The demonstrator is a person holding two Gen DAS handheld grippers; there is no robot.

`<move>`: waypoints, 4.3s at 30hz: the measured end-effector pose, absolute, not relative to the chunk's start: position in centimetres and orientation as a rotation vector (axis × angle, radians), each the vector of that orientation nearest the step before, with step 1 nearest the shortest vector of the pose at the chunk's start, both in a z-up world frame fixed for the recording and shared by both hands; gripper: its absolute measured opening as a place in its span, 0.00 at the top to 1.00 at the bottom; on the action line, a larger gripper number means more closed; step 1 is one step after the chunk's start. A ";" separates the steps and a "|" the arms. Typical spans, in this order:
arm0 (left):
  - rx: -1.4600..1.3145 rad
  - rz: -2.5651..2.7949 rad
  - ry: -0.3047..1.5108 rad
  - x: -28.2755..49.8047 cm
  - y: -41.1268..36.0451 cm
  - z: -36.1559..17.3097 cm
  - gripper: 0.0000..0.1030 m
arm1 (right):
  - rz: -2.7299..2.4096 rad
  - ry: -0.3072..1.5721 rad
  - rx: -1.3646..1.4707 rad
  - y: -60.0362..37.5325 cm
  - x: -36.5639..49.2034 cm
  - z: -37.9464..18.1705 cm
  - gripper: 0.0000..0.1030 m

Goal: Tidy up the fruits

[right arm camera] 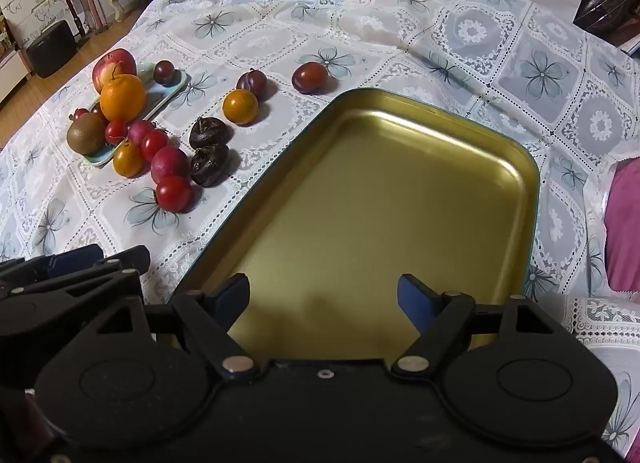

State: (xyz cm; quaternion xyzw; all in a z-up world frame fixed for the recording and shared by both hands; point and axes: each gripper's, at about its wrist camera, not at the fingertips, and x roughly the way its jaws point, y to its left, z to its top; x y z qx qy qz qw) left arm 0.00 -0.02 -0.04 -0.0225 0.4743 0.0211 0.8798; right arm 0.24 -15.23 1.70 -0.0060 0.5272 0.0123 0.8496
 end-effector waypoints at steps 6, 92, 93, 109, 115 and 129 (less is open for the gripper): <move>-0.046 0.050 0.996 0.1 -0.1 -0.2 0.53 | 0.024 1.112 -0.016 -15.2 0.3 1.7 0.19; -0.003 0.053 1.033 0.0 -0.4 -0.7 0.53 | 0.023 1.171 -0.019 -15.2 0.2 1.0 0.19; -0.003 0.053 1.033 0.0 -0.4 -0.7 0.53 | 0.023 1.172 -0.019 -15.1 0.2 1.0 0.19; -0.004 0.050 1.043 0.1 -0.5 -0.8 0.53 | 0.023 1.178 -0.021 -15.1 0.2 0.9 0.19; -0.022 0.054 1.061 0.3 -0.2 -1.0 0.53 | 0.030 1.191 -0.023 -15.1 0.2 0.8 0.19; -0.020 0.163 1.091 3.1 1.5 0.6 0.53 | -0.059 1.145 -0.025 -17.0 4.6 2.7 0.20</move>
